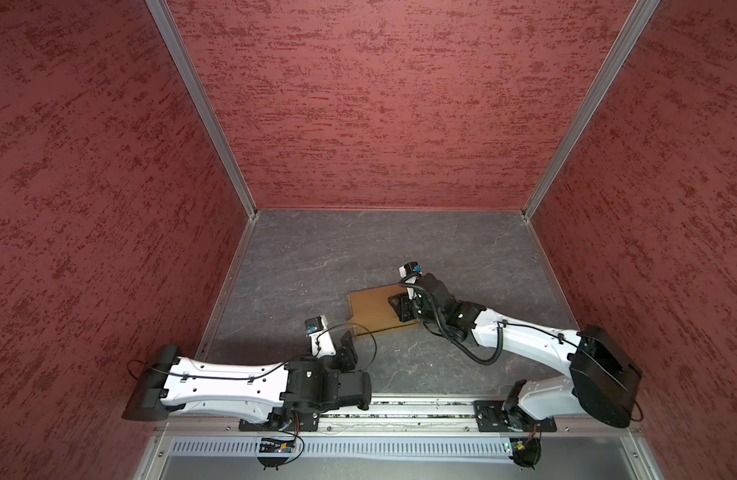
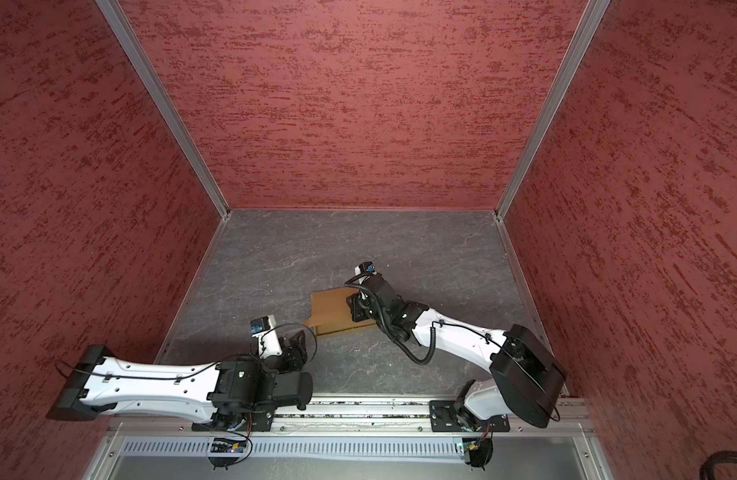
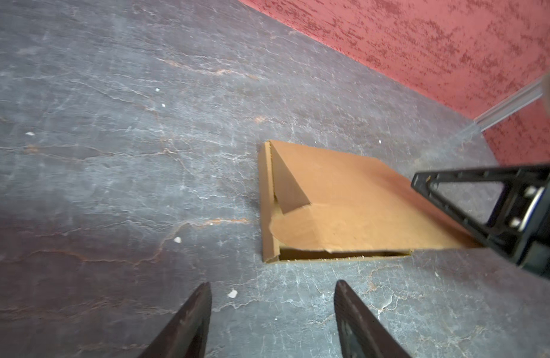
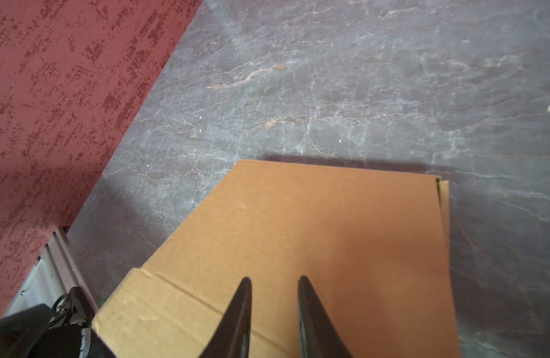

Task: Fold the paper box

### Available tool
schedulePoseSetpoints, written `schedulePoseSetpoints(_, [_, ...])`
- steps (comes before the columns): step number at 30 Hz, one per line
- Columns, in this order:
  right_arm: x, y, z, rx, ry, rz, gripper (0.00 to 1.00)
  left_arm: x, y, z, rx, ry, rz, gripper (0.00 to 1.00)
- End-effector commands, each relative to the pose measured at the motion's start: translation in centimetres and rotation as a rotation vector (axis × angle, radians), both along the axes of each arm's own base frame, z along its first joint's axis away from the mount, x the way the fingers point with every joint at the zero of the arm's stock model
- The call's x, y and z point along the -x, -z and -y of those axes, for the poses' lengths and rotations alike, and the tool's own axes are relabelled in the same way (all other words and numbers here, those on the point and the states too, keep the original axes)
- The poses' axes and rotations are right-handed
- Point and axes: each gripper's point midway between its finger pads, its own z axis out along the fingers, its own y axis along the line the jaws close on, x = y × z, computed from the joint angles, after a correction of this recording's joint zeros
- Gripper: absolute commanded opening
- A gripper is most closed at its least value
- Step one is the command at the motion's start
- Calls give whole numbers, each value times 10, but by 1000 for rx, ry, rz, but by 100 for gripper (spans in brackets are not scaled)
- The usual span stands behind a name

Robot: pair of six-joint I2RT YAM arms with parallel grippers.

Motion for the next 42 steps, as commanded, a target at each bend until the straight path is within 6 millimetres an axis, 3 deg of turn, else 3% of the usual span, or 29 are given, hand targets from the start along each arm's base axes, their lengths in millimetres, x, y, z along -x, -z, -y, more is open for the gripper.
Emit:
schedulePoseSetpoints(1, [2, 7, -5, -36, 7, -11, 26, -2, -6, -30, -33, -38, 16, 64])
schedulePoseSetpoints(7, [4, 25, 0, -49, 30, -23, 25, -9, -10, -42, -15, -38, 5, 65])
schedulePoseSetpoints(8, [5, 39, 2, -30, 35, -42, 25, -10, -8, -41, -9, -27, 0, 65])
schedulePoseSetpoints(13, [8, 69, 6, -10, 49, -73, 23, -17, 1, -30, 36, 21, -18, 65])
schedulePoseSetpoints(19, [10, 93, 7, -1, 58, -111, 22, -25, 15, -13, 68, 73, -52, 66])
schedulePoseSetpoints(23, [7, 77, 9, -3, 71, -82, 22, -31, 24, -4, 75, 94, -82, 67])
schedulePoseSetpoints(30, [1, 13, 32, 35, 125, 35, 25, -53, 41, 6, 103, 131, -137, 68])
schedulePoseSetpoints(33, [2, -5, 44, 58, 144, 60, 27, -66, 42, 9, 130, 164, -164, 66])
schedulePoseSetpoints(42, [-1, -4, 60, 160, 154, 10, 33, -93, 33, 10, 176, 251, -278, 60])
